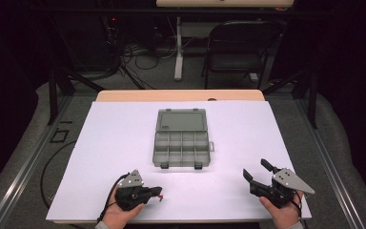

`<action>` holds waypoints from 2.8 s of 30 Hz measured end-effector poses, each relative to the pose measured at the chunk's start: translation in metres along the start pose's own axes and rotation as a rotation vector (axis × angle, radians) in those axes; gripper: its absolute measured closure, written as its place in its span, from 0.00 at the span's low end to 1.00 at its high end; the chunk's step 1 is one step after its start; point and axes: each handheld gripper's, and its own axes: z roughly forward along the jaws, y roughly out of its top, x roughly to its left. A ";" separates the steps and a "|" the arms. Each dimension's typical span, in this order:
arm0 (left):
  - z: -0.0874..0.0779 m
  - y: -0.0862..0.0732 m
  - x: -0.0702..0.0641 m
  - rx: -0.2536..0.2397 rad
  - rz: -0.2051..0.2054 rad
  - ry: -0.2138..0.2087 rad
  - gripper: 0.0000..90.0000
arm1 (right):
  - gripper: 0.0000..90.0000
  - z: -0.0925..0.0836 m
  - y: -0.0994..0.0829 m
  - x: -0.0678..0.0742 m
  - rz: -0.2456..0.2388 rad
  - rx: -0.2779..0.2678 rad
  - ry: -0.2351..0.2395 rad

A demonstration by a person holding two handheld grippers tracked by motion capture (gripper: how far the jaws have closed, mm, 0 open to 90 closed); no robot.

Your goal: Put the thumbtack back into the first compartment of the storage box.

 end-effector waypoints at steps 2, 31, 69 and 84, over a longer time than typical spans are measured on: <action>-0.007 -0.001 0.006 -0.047 -0.055 -0.008 1.00 | 0.27 0.000 0.000 0.000 0.003 0.001 -0.001; -0.036 0.021 0.030 -0.243 -0.159 0.059 1.00 | 0.27 0.002 -0.001 0.000 0.016 0.015 -0.015; 0.026 0.122 0.087 -0.181 -0.134 0.197 1.00 | 0.27 0.003 -0.002 -0.003 0.026 0.021 -0.009; 0.042 0.117 0.102 -0.143 -0.176 0.232 1.00 | 0.27 0.002 -0.002 -0.004 0.029 0.024 -0.008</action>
